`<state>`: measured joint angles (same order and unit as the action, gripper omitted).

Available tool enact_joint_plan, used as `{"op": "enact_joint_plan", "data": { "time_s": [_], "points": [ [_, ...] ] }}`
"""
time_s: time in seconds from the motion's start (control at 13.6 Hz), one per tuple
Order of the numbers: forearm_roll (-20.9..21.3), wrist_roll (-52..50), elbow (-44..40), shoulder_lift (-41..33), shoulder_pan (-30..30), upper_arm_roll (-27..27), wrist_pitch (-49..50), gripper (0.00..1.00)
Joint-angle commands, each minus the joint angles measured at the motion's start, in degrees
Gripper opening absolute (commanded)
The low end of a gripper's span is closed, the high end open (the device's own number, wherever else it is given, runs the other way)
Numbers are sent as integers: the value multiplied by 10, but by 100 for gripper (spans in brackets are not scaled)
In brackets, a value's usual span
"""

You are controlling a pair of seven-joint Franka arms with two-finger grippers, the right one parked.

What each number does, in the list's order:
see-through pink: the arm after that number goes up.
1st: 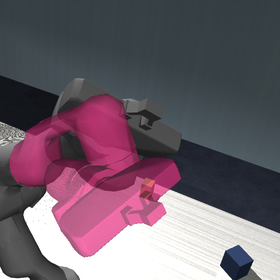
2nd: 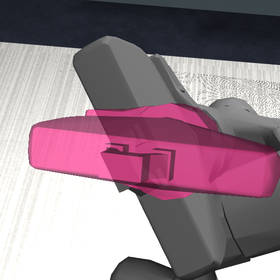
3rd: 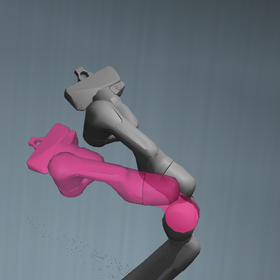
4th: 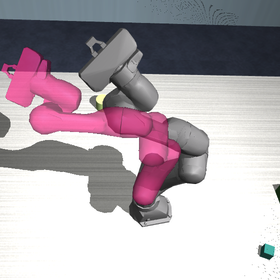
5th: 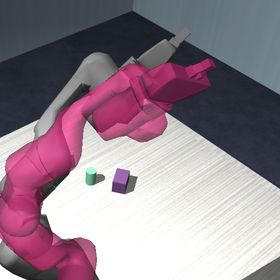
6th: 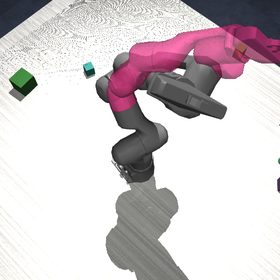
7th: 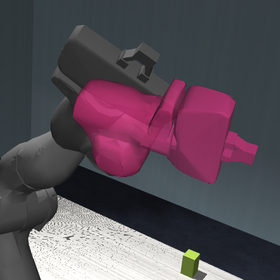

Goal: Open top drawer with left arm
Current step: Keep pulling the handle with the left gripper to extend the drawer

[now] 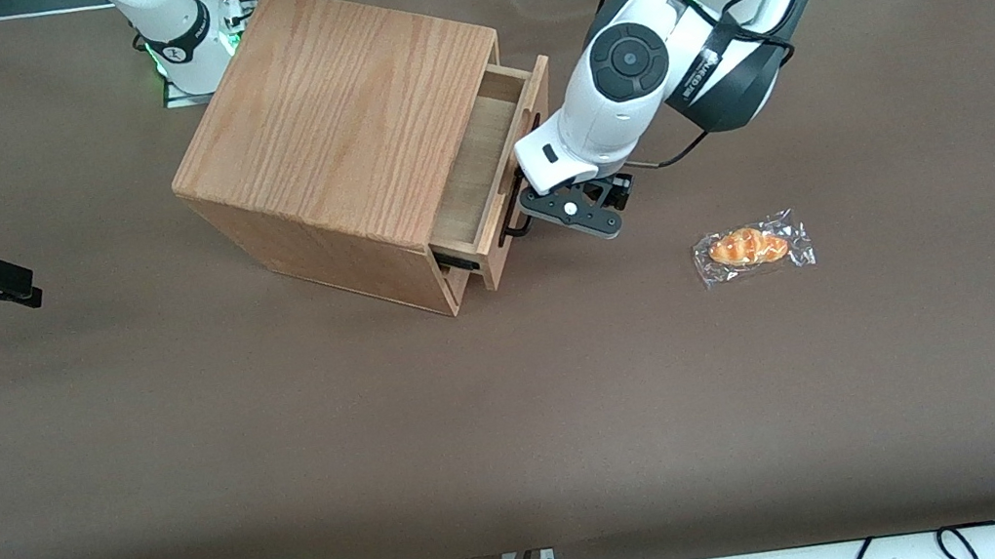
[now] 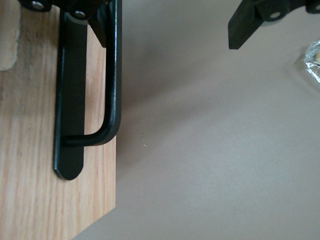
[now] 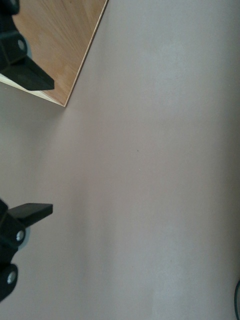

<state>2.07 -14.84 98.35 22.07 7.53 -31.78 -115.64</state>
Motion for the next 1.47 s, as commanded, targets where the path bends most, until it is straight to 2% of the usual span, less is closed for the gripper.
{"op": "enact_joint_plan", "data": {
  "time_s": [0.0,0.73,0.88,1.03,1.39],
  "points": [
    [81,70,34,-12,-18,23,7,100],
    [-29,154,41,-23,-40,65,8,100],
    [-30,153,41,-26,-41,68,9,100],
    [-54,154,40,-31,-42,73,30,100],
    [-58,154,38,-38,-47,79,38,100]
  ]
}}
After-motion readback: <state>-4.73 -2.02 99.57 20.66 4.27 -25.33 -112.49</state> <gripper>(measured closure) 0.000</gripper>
